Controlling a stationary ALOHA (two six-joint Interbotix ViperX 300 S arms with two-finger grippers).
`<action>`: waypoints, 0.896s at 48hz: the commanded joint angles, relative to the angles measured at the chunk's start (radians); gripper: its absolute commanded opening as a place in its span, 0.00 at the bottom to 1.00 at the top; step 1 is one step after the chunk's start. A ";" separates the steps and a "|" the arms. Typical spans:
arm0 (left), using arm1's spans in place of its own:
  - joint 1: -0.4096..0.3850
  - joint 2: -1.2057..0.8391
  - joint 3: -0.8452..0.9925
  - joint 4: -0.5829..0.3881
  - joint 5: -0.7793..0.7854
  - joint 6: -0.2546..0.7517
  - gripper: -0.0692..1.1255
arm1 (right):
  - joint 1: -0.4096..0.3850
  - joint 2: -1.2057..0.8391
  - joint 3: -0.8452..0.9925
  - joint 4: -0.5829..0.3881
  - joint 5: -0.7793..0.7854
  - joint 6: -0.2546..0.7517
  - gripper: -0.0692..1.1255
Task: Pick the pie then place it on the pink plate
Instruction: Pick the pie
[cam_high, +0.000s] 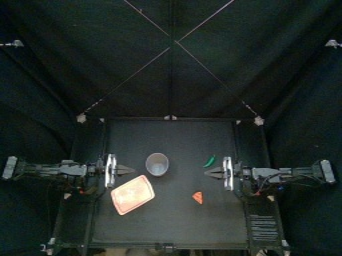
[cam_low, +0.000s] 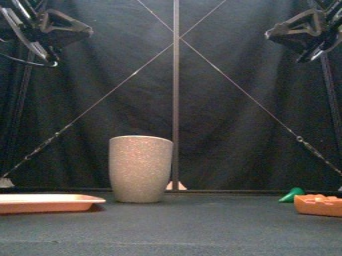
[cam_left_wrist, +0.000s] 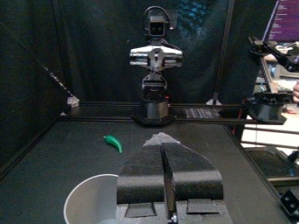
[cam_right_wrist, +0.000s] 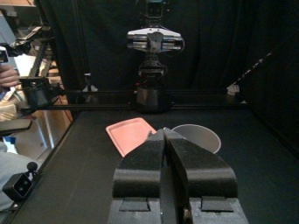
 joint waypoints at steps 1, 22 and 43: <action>0.000 0.011 -0.003 0.003 -0.012 0.000 0.07 | -0.002 0.046 0.002 0.003 -0.002 0.003 0.05; 0.000 0.011 -0.005 0.002 -0.014 0.000 0.06 | -0.052 0.417 -0.100 0.371 0.072 0.061 0.48; 0.011 0.011 -0.002 0.003 -0.012 0.000 0.06 | -0.061 0.506 -0.173 0.454 0.152 0.095 0.94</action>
